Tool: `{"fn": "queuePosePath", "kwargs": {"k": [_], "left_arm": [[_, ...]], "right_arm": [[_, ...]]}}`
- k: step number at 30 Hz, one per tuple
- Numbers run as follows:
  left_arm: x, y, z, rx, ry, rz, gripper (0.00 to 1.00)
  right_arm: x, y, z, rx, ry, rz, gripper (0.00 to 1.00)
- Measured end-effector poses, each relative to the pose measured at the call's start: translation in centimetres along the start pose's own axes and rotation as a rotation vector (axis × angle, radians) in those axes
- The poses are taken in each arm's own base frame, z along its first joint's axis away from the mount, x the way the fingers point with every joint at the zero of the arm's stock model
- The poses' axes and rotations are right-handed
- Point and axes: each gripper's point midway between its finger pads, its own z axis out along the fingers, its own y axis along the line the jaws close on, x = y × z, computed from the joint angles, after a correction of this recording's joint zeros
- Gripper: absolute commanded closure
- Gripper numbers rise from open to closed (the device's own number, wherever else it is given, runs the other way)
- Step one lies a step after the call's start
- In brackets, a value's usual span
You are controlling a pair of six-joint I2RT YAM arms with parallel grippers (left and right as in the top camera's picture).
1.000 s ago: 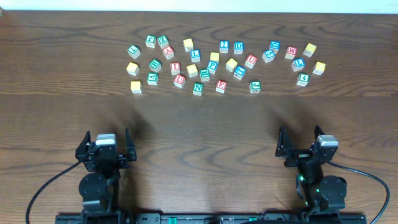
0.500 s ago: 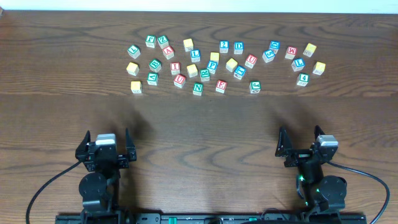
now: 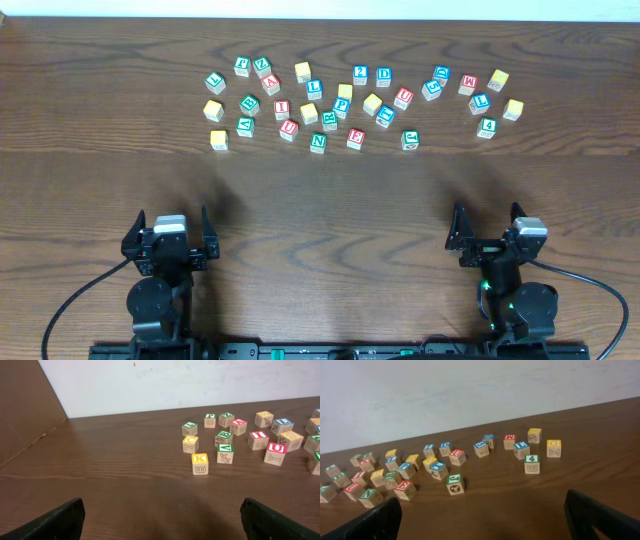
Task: Spell out AI2
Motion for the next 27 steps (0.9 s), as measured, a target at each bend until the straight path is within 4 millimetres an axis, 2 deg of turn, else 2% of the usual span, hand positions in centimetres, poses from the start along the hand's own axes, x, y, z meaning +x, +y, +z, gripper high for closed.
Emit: {"fn": "queuePosePath", "kwargs": {"k": [7, 14, 24, 27], "left_arm": [[0.0, 0.0, 0.0, 0.0, 0.0, 0.0, 0.02], [0.0, 0.0, 0.0, 0.0, -0.002, 0.0, 0.02], [0.3, 0.0, 0.2, 0.003, 0.024, 0.001, 0.02], [-0.2, 0.0, 0.2, 0.007, 0.049, 0.001, 0.02]], "right_arm": [[0.0, -0.1, 0.0, 0.006, -0.001, 0.0, 0.01], [-0.8, -1.1, 0.0, 0.065, -0.035, -0.006, 0.01], [-1.5, -1.1, -0.1, 0.067, -0.066, -0.004, 0.01], [-1.7, -1.0, -0.1, 0.065, -0.073, -0.012, 0.01]]}}
